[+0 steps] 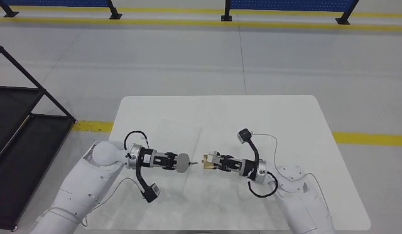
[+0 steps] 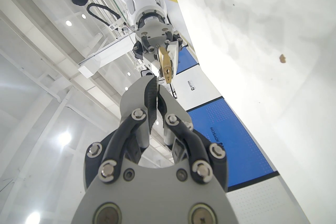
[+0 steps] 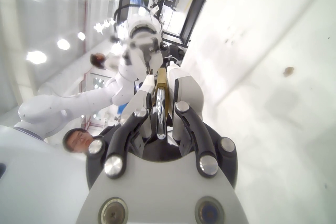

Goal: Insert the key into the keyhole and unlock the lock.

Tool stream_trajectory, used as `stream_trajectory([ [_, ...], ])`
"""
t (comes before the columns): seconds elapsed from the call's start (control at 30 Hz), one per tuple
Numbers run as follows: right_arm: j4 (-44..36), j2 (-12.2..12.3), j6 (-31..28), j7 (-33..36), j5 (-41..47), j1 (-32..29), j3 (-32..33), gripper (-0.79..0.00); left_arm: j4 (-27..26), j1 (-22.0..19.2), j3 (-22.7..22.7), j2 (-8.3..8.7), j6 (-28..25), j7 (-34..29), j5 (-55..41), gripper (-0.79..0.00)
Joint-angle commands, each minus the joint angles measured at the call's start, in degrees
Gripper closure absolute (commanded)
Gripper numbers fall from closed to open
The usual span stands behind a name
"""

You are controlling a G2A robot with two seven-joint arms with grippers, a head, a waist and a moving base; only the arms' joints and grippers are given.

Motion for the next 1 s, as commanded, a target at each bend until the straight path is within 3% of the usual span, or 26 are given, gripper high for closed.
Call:
stream_trajectory([
  [0.0, 0.0, 0.1, -0.5, -0.4, 0.4, 0.1, -0.3, 0.000, 0.1, -0.2, 0.7, 0.29, 0.3, -0.3, -0.4, 0.000],
  [0.97, 0.9, 1.5, -2.7, -1.4, 4.4, 1.2, -2.9, 0.000, 2.2, -4.3, 8.1, 3.49, 4.1, -4.0, -4.5, 0.000],
])
